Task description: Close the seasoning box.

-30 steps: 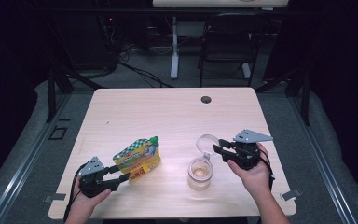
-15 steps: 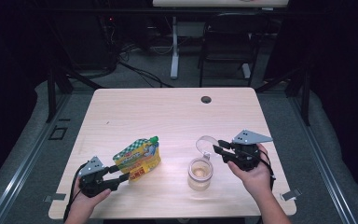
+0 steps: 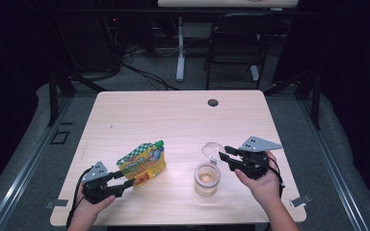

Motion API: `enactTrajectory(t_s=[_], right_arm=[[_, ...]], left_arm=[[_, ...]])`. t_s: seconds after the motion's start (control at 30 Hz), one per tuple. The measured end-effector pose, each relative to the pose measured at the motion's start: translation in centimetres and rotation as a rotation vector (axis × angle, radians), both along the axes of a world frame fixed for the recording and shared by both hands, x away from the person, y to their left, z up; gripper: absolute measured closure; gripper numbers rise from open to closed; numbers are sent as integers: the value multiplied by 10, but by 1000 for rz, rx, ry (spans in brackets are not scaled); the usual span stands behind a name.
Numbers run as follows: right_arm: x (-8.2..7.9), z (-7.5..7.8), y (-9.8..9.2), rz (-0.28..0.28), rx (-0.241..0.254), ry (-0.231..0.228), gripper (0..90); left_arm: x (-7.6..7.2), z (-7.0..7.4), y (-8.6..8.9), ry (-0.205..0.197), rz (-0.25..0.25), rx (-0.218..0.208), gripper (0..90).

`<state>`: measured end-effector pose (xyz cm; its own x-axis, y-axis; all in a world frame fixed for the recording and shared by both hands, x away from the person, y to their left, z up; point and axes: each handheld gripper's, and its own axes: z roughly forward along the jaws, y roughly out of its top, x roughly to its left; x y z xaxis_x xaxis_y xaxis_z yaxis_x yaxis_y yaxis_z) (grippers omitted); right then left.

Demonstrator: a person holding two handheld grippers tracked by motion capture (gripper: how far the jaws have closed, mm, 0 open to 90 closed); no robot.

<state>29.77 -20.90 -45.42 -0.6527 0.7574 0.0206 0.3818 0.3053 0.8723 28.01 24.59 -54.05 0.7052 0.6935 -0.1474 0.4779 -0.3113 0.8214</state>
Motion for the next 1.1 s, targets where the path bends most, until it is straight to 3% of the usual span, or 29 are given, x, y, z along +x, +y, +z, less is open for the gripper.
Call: enactTrajectory(t_s=[0.1,0.77,1.1], right_arm=[[-2,-1,1,2,8,-5,661],[-16,-3,8,25,-55,-37,615],[-21,-9,10,31,-37,-36,565]], left_arm=[[0,0,0,1,0,3,470],[-1,0,-1,-4,3,5,471],[-1,0,-1,-3,4,6,471]])
